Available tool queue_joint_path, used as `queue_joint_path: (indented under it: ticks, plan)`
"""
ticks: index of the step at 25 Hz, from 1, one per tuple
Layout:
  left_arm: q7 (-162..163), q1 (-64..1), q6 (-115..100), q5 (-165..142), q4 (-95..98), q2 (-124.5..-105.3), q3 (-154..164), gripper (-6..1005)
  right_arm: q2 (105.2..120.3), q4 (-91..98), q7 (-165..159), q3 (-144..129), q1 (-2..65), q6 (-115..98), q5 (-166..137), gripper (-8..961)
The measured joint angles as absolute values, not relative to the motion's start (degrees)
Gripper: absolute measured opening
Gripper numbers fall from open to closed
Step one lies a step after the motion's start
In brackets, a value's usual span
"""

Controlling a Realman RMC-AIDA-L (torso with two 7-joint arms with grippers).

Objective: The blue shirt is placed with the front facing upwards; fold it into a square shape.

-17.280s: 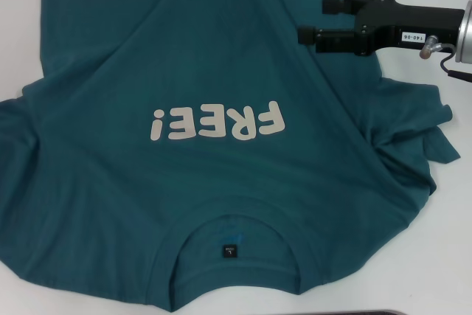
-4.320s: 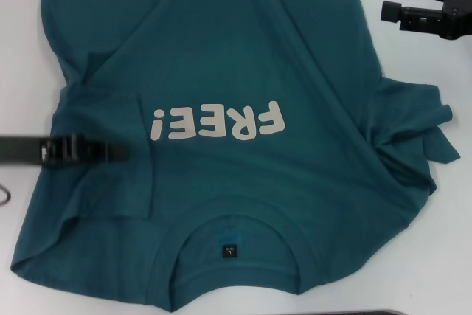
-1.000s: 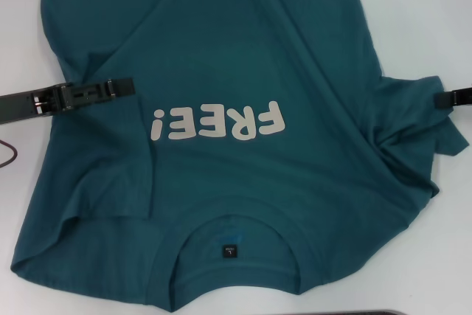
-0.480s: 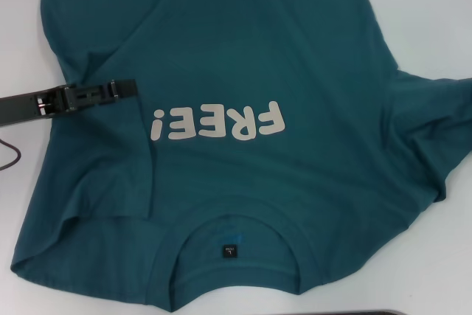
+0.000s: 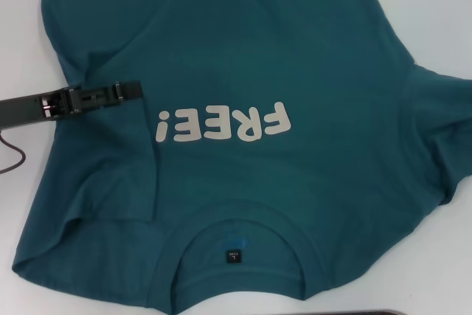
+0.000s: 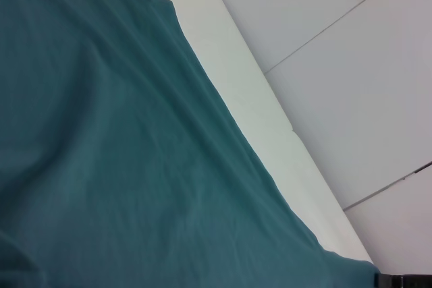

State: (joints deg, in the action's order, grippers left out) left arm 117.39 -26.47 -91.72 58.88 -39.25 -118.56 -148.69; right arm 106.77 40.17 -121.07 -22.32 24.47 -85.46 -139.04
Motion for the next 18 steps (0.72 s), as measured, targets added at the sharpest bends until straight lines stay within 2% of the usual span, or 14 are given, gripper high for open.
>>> queue_joint_path:
  ticks: [14, 18]
  plan:
    - [117.1, -26.7, -91.8, 58.9, -39.0, -118.54, -148.7, 919, 106.70, 40.4, -117.8, -22.7, 26.4, -92.8, -132.9, 24]
    - [117.1, -26.7, -91.8, 58.9, -39.0, -118.50, -148.7, 919, 107.58, 41.4, -117.4, -23.1, 28.8, -94.3, -132.3, 24]
